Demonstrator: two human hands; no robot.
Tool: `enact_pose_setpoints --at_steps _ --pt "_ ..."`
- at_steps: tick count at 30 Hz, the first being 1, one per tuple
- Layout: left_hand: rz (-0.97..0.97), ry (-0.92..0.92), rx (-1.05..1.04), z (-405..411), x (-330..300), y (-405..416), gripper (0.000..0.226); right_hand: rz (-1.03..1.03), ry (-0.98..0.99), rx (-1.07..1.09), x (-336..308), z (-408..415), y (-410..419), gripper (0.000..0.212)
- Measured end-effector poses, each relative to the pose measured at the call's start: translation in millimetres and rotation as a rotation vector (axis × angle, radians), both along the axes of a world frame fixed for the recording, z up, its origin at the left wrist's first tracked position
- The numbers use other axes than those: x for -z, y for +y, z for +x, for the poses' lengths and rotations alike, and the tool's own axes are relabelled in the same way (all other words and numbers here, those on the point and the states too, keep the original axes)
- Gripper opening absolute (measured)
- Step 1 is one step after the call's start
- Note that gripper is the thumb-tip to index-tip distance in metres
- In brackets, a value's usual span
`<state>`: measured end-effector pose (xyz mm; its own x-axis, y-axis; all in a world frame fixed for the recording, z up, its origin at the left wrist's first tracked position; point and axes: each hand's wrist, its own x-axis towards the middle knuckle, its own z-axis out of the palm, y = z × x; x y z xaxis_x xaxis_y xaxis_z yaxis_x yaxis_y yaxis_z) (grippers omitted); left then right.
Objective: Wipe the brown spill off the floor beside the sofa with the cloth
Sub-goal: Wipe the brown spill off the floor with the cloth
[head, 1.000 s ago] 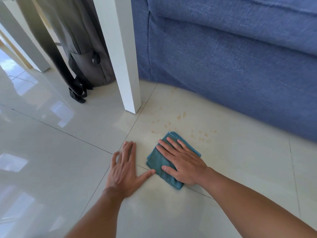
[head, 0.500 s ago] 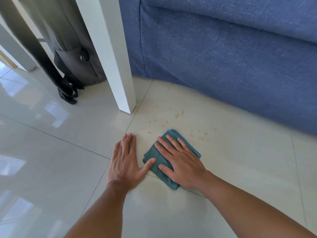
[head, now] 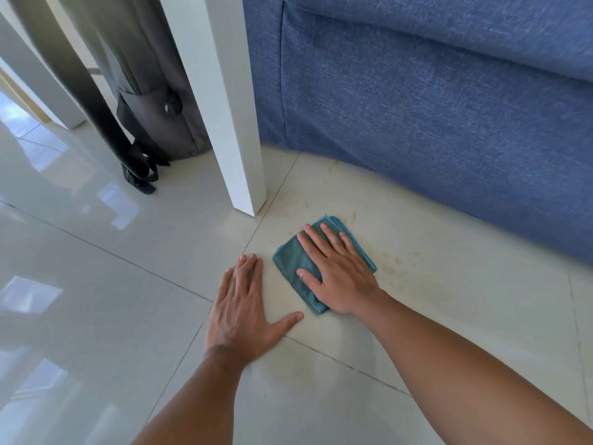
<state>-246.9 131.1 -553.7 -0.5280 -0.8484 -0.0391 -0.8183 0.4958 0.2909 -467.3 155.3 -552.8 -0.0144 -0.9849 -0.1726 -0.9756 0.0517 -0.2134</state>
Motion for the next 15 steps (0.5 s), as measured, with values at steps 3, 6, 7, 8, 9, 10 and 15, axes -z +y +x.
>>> enact_pose_setpoints --at_steps 3,6,7,8,9,10,15 --pt "0.007 0.010 -0.009 0 0 0 0.123 -0.019 0.000 0.078 1 1 -7 0.074" --pt "0.009 0.023 -0.016 -1 -1 0 0.123 -0.035 -0.007 0.125 2 -1 -14 0.075" --pt "0.008 0.025 -0.017 -1 -1 0 0.122 -0.040 -0.008 0.135 3 -1 -15 0.075" --pt "0.011 0.022 -0.016 -1 -1 0 0.122 -0.045 -0.011 0.144 4 -1 -16 0.075" --pt "0.016 0.016 -0.013 0 -2 -1 0.121 -0.048 -0.015 0.153 4 -2 -17 0.076" --pt "0.015 0.016 -0.012 0 -2 -1 0.121 -0.049 -0.018 0.161 4 -3 -19 0.076" --pt "0.018 0.031 -0.018 -1 -5 -1 0.120 0.001 -0.041 0.111 -5 -23 -33 0.076"
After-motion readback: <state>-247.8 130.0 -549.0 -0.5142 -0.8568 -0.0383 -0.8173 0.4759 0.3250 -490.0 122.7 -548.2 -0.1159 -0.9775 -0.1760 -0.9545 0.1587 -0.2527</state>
